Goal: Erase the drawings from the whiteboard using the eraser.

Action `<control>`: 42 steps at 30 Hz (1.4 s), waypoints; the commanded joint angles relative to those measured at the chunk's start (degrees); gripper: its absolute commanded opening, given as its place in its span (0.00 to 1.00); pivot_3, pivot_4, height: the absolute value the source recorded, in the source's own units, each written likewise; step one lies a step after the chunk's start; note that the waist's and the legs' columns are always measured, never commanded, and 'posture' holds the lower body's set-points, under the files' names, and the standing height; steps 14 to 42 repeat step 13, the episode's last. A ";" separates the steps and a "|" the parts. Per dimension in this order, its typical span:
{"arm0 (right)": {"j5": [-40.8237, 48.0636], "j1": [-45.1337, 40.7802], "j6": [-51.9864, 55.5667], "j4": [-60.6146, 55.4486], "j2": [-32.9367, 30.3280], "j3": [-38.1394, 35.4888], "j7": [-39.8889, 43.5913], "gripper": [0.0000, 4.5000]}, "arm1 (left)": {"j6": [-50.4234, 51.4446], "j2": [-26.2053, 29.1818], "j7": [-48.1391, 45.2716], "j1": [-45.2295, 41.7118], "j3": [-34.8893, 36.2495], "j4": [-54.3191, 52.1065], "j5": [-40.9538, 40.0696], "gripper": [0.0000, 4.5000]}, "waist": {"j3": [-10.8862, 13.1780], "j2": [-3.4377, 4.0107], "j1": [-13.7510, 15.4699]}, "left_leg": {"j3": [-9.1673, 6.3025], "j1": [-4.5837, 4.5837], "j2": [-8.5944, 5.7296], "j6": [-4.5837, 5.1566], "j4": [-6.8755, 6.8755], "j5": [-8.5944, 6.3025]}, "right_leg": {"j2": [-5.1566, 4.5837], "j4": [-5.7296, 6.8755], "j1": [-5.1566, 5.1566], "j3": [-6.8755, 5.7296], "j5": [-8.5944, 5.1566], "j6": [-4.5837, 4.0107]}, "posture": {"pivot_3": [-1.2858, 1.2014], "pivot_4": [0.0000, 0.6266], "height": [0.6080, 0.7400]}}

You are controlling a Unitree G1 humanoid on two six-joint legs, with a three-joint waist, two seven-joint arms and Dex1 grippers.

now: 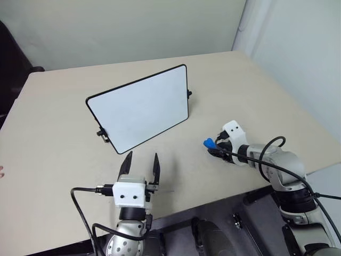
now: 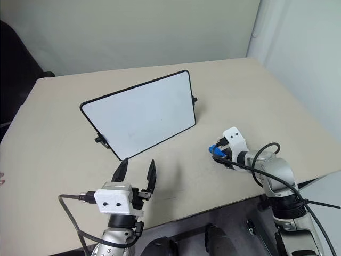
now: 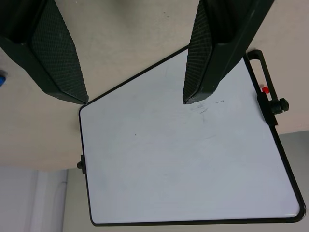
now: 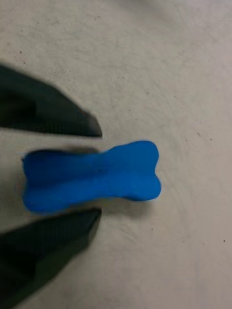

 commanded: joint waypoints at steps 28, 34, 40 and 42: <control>10.22 3.99 -24.89 -6.10 6.79 -10.37 3.57 0.93 | -0.46 -1.41 -0.07 -1.16 -3.66 -0.22 -0.75 0.76 | 0.00 0.00 0.09 | -0.01 -0.07 -0.03 0.08 -0.09 -0.06 | 0.02 -0.01 0.05 0.05 -0.07 0.10 | 0.52 0.24 0.93; 10.22 3.99 -24.89 -6.10 6.79 -10.37 3.57 0.93 | -0.46 -1.41 -0.07 -1.16 -3.66 -0.22 -0.75 0.76 | 0.00 0.00 0.09 | -0.01 -0.07 -0.03 0.08 -0.09 -0.06 | 0.02 -0.01 0.05 0.05 -0.07 0.10 | 0.52 0.24 0.93; 10.22 3.99 -24.89 -6.10 6.79 -10.37 3.57 0.93 | -0.46 -1.41 -0.07 -1.16 -3.66 -0.22 -0.75 0.76 | 0.00 0.00 0.09 | -0.01 -0.07 -0.03 0.08 -0.09 -0.06 | 0.02 -0.01 0.05 0.05 -0.07 0.10 | 0.52 0.24 0.93; 10.22 3.99 -24.89 -6.10 6.79 -10.37 3.57 0.93 | -0.46 -1.41 -0.07 -1.16 -3.66 -0.22 -0.75 0.76 | 0.00 0.00 0.09 | -0.01 -0.07 -0.03 0.08 -0.09 -0.06 | 0.02 -0.01 0.05 0.05 -0.07 0.10 | 0.52 0.24 0.93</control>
